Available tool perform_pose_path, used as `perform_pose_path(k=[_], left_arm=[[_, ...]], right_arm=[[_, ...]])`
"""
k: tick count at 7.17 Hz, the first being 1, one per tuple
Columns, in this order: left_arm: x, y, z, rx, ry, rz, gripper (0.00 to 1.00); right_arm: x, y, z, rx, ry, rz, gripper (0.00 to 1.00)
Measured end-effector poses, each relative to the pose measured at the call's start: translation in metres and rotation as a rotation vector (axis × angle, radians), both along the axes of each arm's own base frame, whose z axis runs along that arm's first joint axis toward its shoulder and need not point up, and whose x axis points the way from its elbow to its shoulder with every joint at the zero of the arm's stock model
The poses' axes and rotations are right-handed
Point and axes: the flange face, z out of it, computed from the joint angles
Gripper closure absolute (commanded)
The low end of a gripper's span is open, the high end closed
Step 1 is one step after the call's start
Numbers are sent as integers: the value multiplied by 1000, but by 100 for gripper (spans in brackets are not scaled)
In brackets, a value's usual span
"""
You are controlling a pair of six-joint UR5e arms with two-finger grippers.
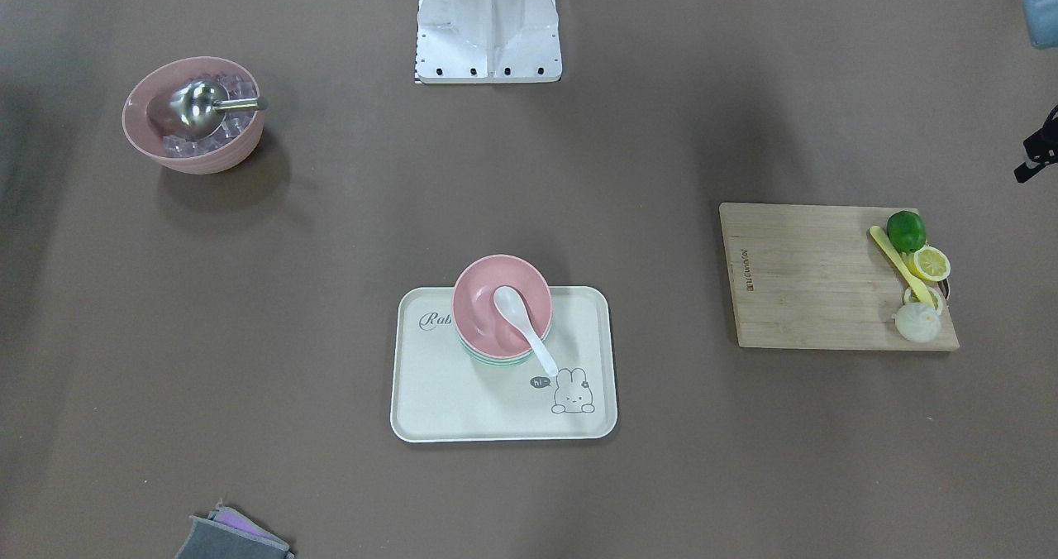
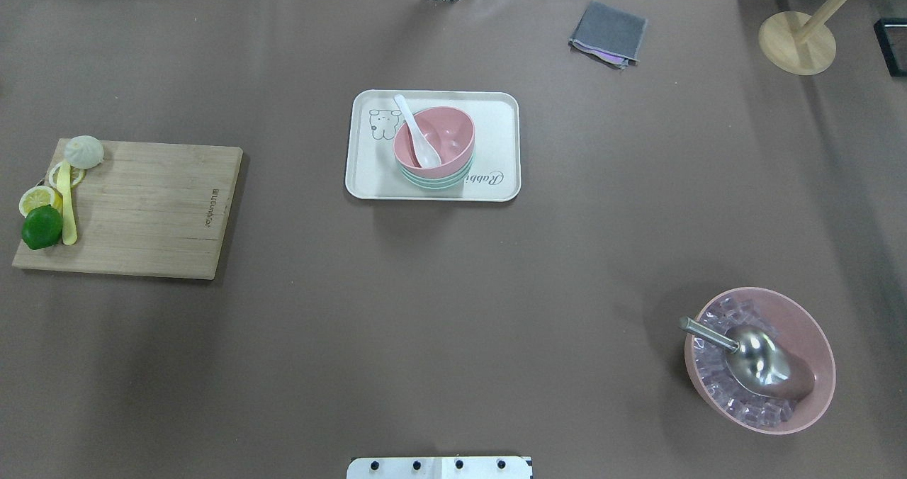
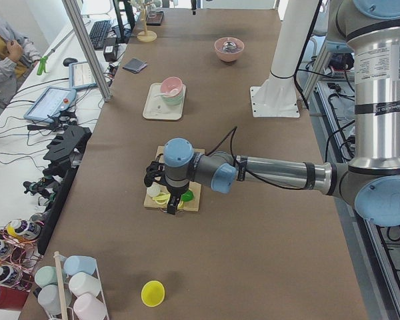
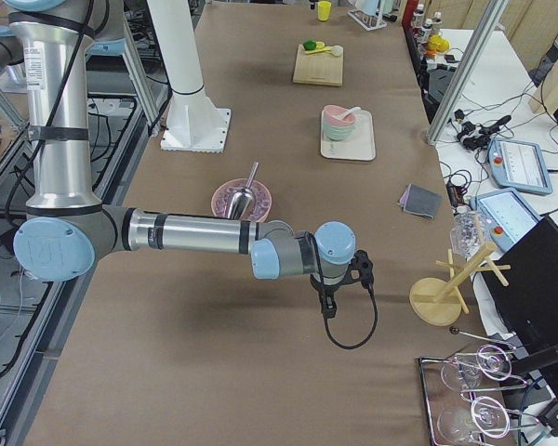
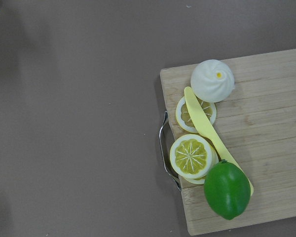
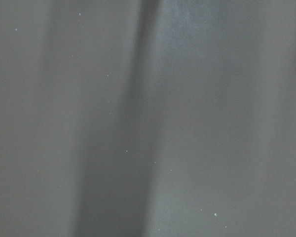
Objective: Stack pink bowl on green and place spoon
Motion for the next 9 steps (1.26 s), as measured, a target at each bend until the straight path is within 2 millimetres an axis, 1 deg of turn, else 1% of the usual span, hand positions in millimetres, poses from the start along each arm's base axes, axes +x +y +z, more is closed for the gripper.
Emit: perform_pose_path(k=[2, 3, 4, 5, 6, 7, 9], left_arm=[[3, -28, -26, -91, -19, 0, 2], [2, -30, -30, -112, -25, -2, 2], [-1, -22, -23, -124, -29, -2, 2], [-4, -8, -12, -129, -28, -1, 2], [-5, -1, -4, -128, -23, -2, 2], [-5, 2, 0, -131, -22, -5, 2], [-5, 0, -2, -125, -22, -7, 2]], right_arm=[[0, 1, -1, -2, -8, 1, 0], [0, 1, -2, 0, -9, 1, 0], [0, 1, -3, 1, -9, 1, 0], [0, 1, -3, 0, -9, 1, 0], [0, 1, -1, -3, -8, 1, 0], [0, 1, 0, -3, -8, 0, 0], [0, 0, 0, -1, -8, 0, 0]])
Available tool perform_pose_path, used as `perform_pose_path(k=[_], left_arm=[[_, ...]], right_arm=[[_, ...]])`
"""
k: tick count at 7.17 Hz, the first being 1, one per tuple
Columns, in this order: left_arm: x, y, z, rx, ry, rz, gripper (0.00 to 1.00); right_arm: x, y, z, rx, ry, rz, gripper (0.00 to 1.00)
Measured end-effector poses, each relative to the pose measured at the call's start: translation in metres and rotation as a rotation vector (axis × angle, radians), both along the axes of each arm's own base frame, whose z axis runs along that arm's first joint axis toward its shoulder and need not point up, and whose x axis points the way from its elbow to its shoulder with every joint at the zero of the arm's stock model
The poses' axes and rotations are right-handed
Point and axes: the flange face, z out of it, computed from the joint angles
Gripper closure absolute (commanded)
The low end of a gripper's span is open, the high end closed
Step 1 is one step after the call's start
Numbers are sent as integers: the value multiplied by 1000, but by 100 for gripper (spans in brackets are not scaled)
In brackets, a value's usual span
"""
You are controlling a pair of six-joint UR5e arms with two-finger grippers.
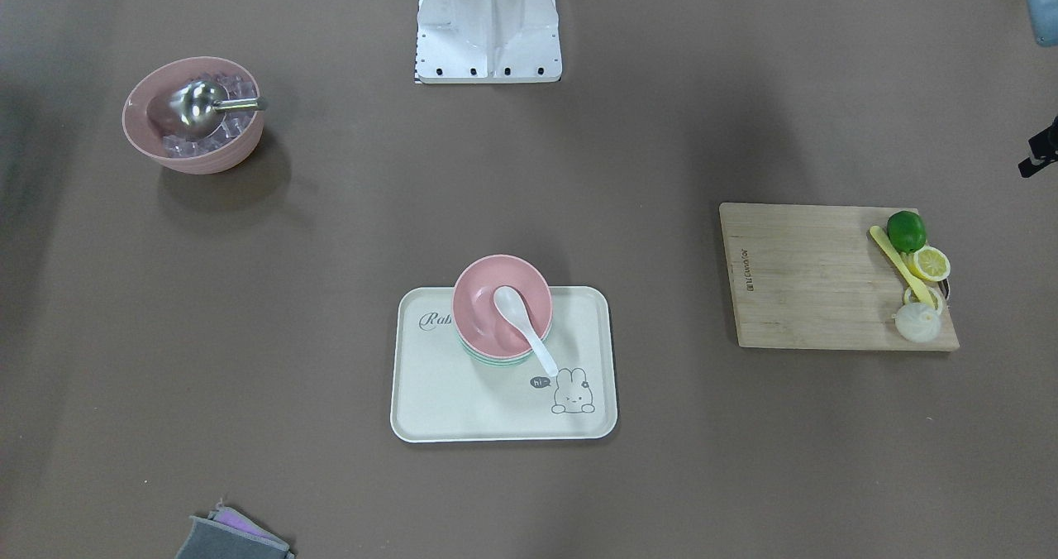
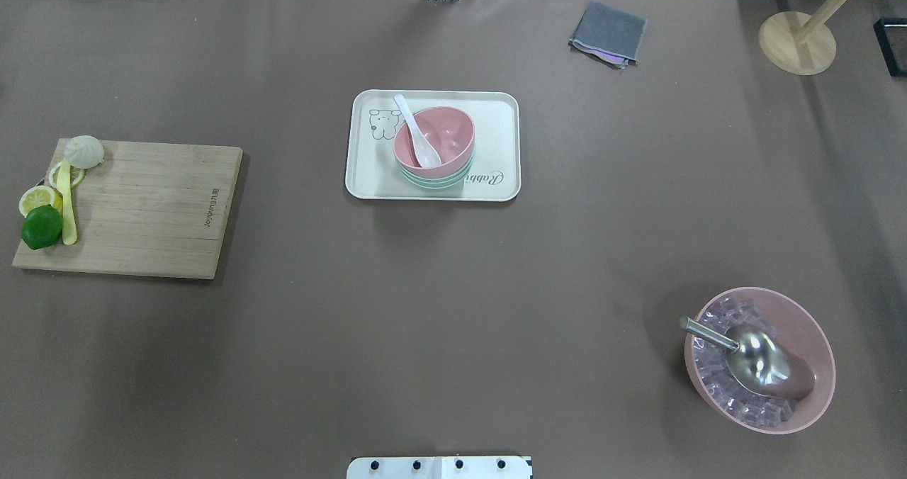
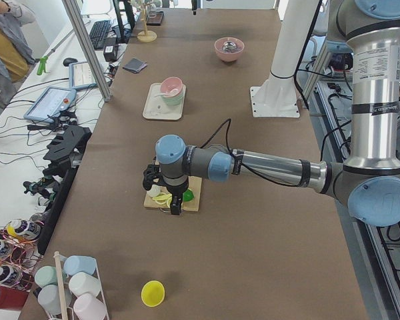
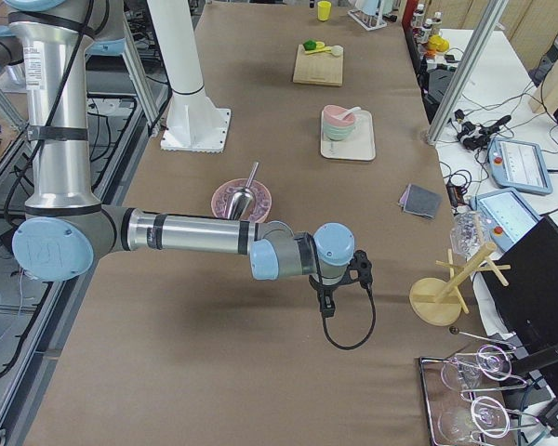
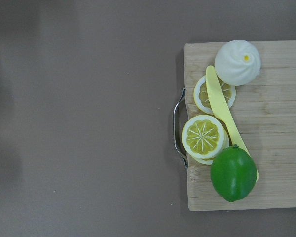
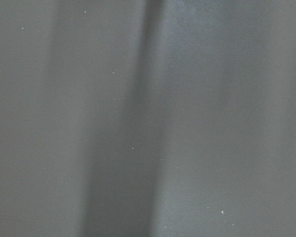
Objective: Stack pink bowl on green and place spoon
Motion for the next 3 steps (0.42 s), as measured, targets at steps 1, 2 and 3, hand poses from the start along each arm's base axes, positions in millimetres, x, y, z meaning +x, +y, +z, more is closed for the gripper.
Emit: perform_pose_path(k=[1, 2, 3], left_arm=[[1, -2, -4, 8, 1, 0, 2], [1, -4, -6, 13, 1, 0, 2], [1, -5, -8, 20, 2, 1, 2]], right_arm=[[0, 1, 0, -1, -1, 0, 0], [0, 2, -1, 0, -2, 0, 0], [0, 2, -2, 3, -3, 0, 0]])
